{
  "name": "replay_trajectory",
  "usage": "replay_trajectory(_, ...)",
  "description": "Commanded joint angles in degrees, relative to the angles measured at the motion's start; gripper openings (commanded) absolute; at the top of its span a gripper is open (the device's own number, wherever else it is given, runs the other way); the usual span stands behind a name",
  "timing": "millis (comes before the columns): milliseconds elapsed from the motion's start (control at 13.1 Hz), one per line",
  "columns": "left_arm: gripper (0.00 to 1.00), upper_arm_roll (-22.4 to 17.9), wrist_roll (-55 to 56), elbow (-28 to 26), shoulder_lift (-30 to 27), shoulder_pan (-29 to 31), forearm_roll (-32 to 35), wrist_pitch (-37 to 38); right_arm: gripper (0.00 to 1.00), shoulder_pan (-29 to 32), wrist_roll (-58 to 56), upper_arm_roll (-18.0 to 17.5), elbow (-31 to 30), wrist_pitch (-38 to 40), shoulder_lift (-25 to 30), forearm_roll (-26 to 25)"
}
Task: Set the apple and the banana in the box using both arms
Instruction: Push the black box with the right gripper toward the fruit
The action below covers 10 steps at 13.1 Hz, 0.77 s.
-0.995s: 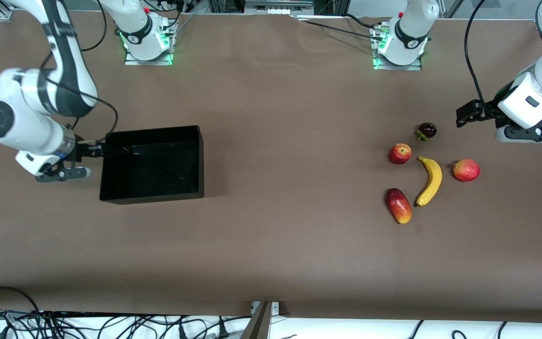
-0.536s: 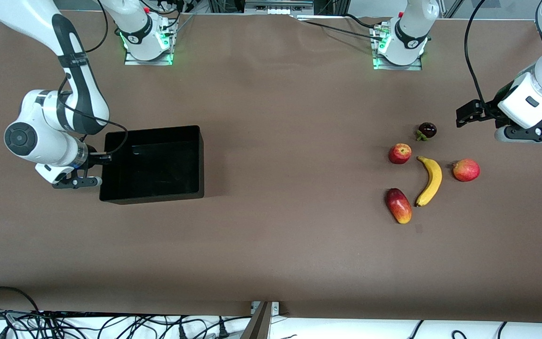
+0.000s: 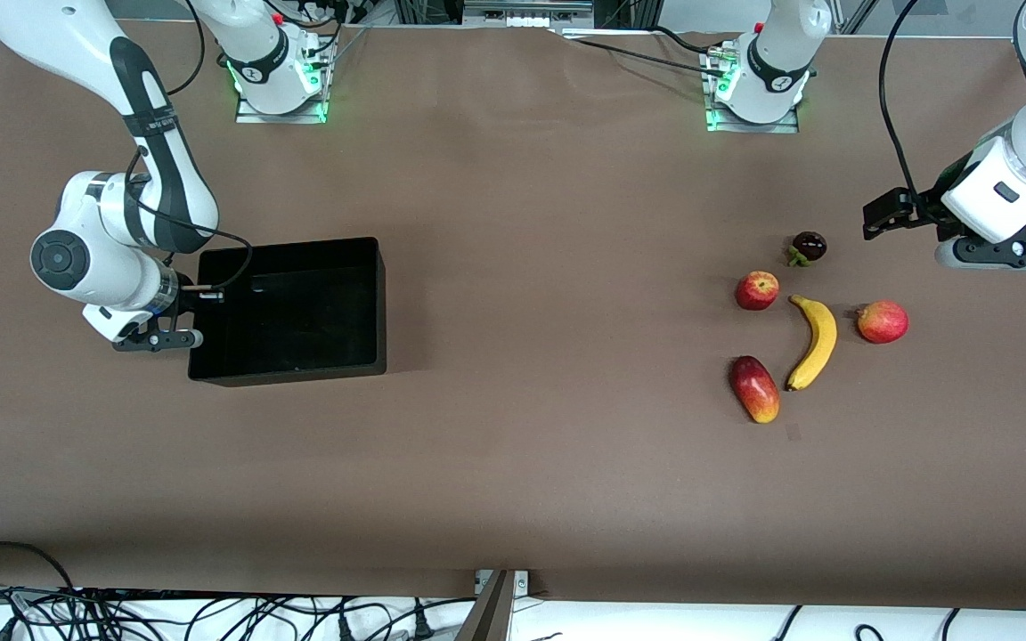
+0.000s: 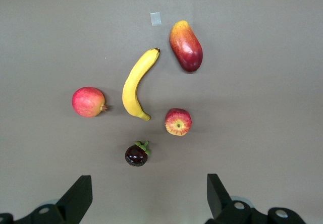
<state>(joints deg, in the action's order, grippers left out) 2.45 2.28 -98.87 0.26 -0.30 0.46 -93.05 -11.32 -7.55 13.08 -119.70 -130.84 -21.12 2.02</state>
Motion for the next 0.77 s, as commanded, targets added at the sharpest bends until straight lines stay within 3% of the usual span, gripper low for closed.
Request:
replay_trajectory(0, 1.0, 0.45, -0.26, 0.96, 0.44, 0.21, 1.47, 1.02, 0.0, 0.69, -1.59, -0.16, -0.36, -0.91, -0.14, 1.92)
replay_trajectory(230, 1.0, 0.36, -0.26, 0.96, 0.44, 0.21, 1.47, 1.02, 0.0, 0.6, -1.76, -0.6, 1.21, -0.39, 0.03, 2.2)
replay_trajectory(383, 1.0, 0.45, -0.26, 0.96, 0.44, 0.21, 1.47, 1.02, 0.0, 0.16, -1.33, -2.7, 4.45, 1.27, 0.56, 2.2)
replay_trajectory(689, 1.0, 0.45, -0.26, 0.96, 0.44, 0.21, 1.47, 1.02, 0.0, -2.9, 4.97, -6.66, 16.05, 13.4, -0.06, 2.29)
